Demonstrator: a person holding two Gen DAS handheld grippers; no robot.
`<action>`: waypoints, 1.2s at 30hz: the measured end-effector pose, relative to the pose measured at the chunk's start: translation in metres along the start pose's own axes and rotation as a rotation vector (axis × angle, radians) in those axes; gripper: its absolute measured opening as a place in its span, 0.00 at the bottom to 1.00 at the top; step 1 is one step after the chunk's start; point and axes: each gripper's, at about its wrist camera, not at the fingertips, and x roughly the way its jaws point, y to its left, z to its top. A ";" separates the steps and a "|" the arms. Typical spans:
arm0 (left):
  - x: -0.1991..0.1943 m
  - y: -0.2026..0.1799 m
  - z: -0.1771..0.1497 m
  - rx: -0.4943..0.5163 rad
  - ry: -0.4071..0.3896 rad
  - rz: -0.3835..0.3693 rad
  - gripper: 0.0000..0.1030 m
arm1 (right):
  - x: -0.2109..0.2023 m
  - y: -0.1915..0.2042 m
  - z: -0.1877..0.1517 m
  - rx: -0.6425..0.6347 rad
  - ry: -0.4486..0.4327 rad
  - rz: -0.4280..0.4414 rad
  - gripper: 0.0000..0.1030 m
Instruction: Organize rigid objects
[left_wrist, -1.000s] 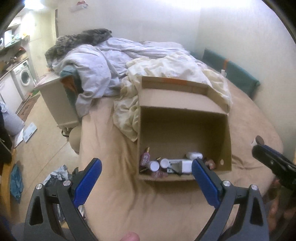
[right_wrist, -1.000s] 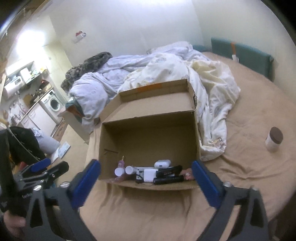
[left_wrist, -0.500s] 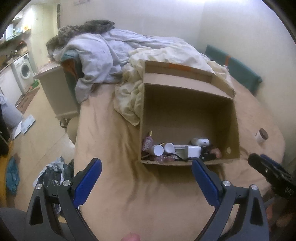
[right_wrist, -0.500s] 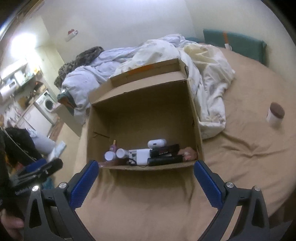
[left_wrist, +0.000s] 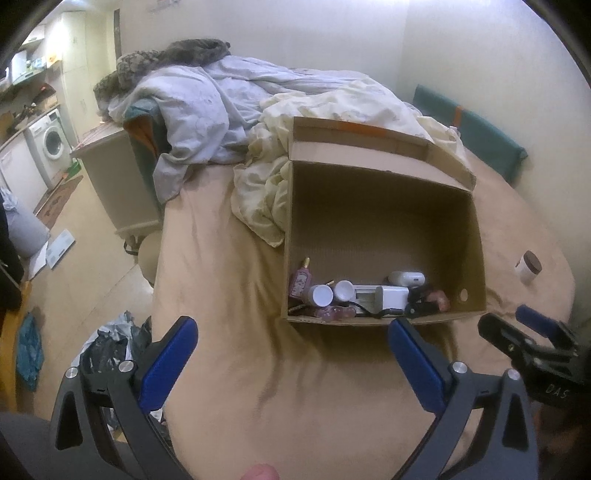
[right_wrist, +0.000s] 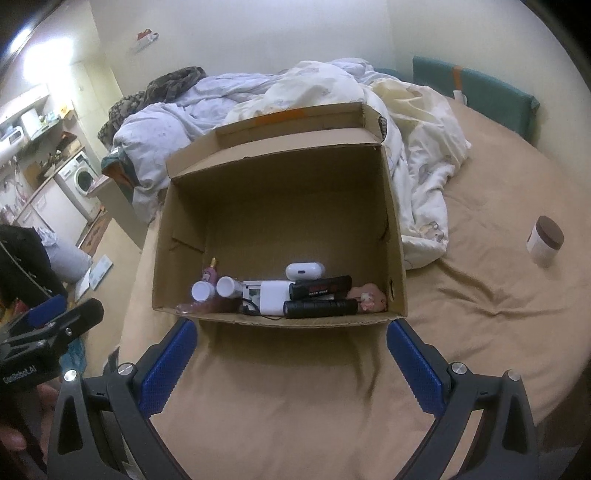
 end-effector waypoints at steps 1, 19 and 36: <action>0.001 -0.001 0.000 0.002 0.004 0.003 0.99 | 0.000 0.000 0.000 -0.002 -0.001 -0.003 1.00; 0.001 -0.004 -0.002 0.019 0.013 -0.007 0.99 | -0.001 -0.002 0.001 0.009 -0.003 -0.001 1.00; 0.003 -0.003 -0.002 0.016 0.023 -0.010 0.99 | -0.001 -0.002 0.001 0.008 -0.003 0.002 1.00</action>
